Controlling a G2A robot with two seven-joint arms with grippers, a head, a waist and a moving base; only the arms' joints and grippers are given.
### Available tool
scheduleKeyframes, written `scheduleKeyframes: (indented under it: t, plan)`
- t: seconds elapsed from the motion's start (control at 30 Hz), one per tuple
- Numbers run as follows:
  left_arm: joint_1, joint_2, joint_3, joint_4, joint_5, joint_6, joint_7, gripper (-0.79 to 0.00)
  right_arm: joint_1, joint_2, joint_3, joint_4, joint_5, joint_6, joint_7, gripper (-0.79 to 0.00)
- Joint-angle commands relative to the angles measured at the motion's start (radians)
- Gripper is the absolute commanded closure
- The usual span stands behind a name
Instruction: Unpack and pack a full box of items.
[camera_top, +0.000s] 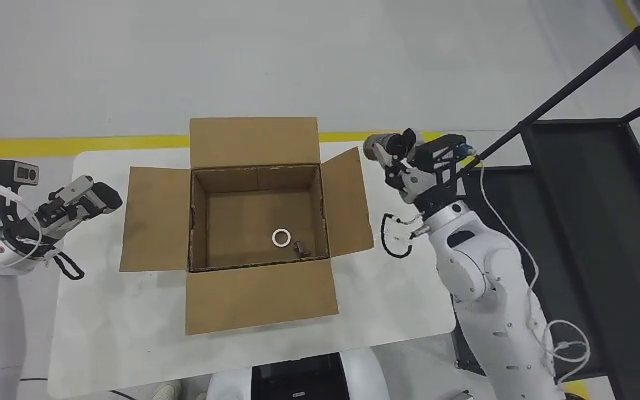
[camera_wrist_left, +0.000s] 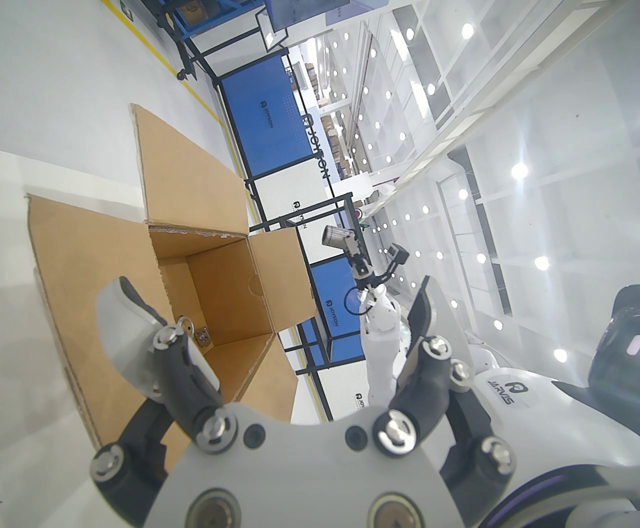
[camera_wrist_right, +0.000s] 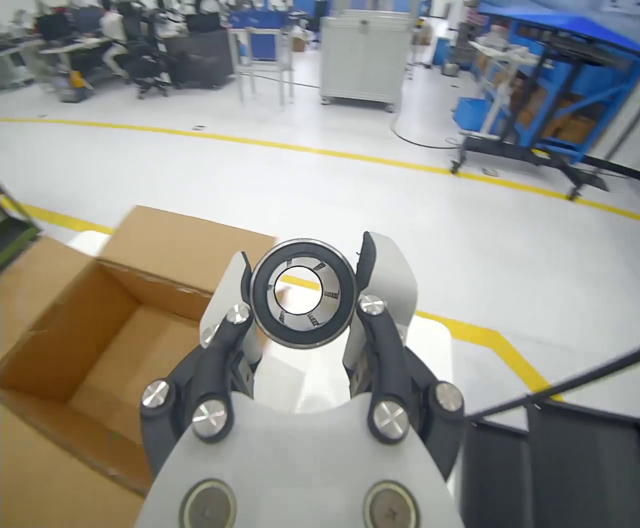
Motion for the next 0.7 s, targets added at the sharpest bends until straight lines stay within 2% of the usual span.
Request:
scheduleKeyframes:
  t: [0.0,0.17,0.37,0.5,0.67]
  plan:
    - [0.0,0.0,0.0,0.0,0.0,0.0,0.0,-0.785,0.025,-0.001,-0.051,-0.007,0.038,-0.05,0.037,0.0]
    - [0.0,0.0,0.0,0.0,0.0,0.0,0.0,-0.785,0.107,-0.011,-0.244,0.035,0.036,-0.122,0.134,0.0]
    - [0.0,0.0,0.0,0.0,0.0,0.0,0.0,-0.785,0.218,-0.04,-0.494,0.187,-0.024,-0.116,0.203,0.0]
    - [0.0,0.0,0.0,0.0,0.0,0.0,0.0,-0.785,0.312,-0.066,-0.604,0.345,-0.045,-0.119,0.197,0.0]
    - [0.0,0.0,0.0,0.0,0.0,0.0,0.0,-0.785,0.451,-0.098,-0.683,0.532,-0.049,-0.167,0.194,0.0]
